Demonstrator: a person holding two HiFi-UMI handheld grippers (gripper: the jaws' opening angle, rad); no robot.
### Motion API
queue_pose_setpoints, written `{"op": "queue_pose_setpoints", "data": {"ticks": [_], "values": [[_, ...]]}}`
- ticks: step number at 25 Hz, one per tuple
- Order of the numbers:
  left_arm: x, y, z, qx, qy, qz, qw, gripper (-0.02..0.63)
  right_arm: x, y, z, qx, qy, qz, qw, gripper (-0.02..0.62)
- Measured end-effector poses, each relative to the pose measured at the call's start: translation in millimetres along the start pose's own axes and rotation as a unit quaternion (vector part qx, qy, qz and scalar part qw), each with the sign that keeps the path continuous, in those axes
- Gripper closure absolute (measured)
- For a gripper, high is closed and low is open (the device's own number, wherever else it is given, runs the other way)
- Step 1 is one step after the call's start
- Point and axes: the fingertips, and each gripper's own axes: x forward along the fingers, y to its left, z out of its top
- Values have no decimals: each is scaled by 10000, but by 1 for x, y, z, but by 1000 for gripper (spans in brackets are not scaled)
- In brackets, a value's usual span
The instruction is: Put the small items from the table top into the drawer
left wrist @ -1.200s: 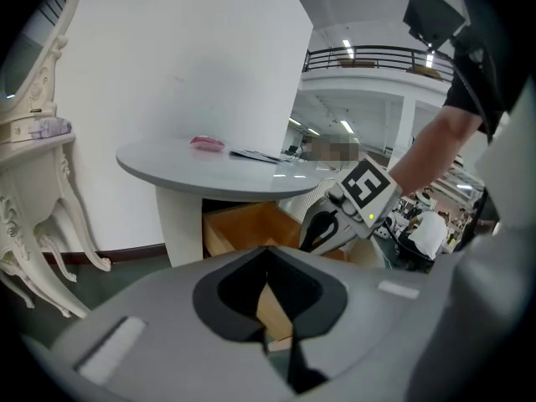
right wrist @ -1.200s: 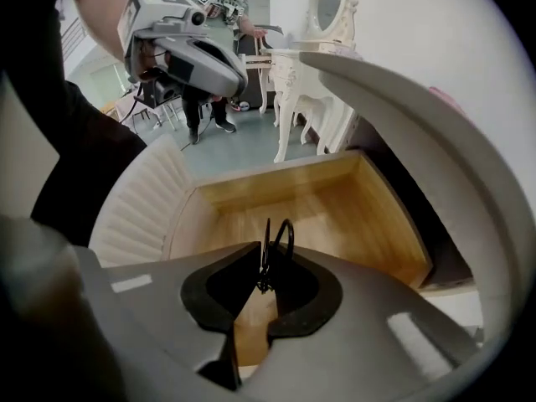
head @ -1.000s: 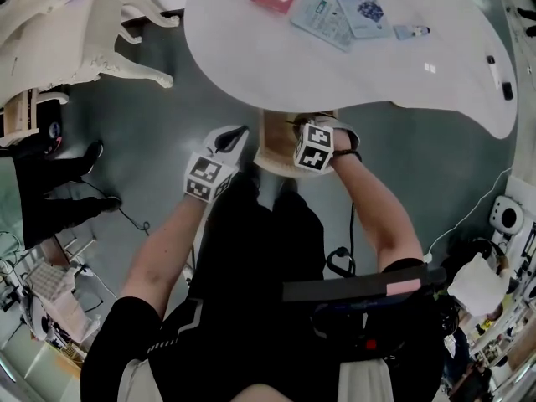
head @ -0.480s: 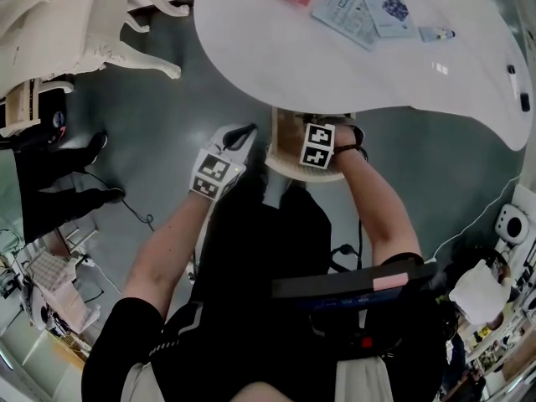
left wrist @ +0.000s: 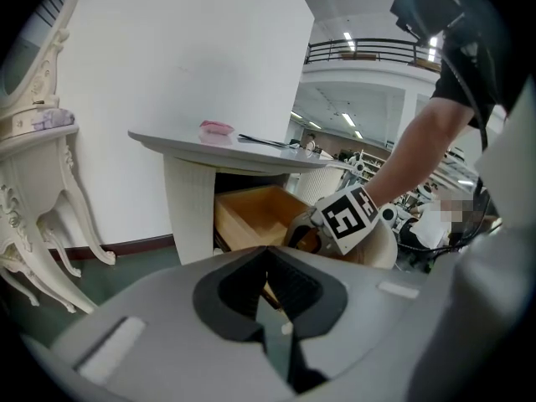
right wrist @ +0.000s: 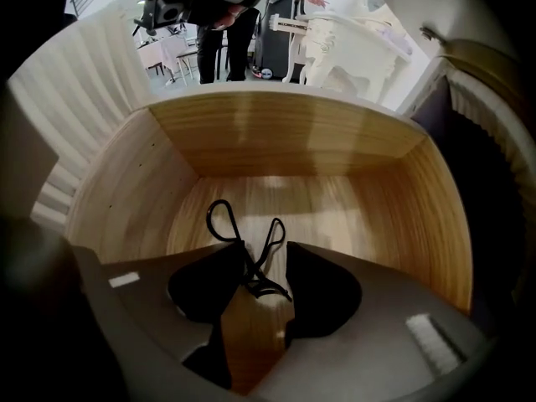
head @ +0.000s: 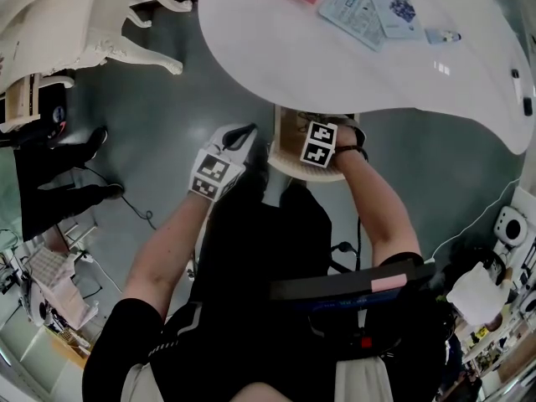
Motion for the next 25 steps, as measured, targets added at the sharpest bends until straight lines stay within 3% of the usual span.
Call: {"op": "queue_pose_setpoints", "data": {"ticks": [6, 9, 11, 16, 21, 25], "values": [[-13, -5, 10, 18, 16, 46, 10000, 606, -14, 16, -4, -213, 115, 286, 9993, 400], [-22, -10, 18, 3, -46, 72, 10000, 606, -31, 12, 7, -373, -177, 30, 9991, 405], [-29, -15, 22, 13, -80, 76, 9999, 606, -47, 9, 17, -429, -344, -121, 9984, 450], [-48, -28, 39, 2, -192, 154, 9997, 606, -84, 11, 26, -431, -546, -178, 9974, 462], [-66, -41, 69, 31, -509, 263, 9984, 606, -133, 17, 31, -101, -1147, -369, 9927, 507], [-78, -56, 97, 95, -757, 199, 9969, 606, -178, 11, 26, 660, -1696, -717, 9807, 562]]}}
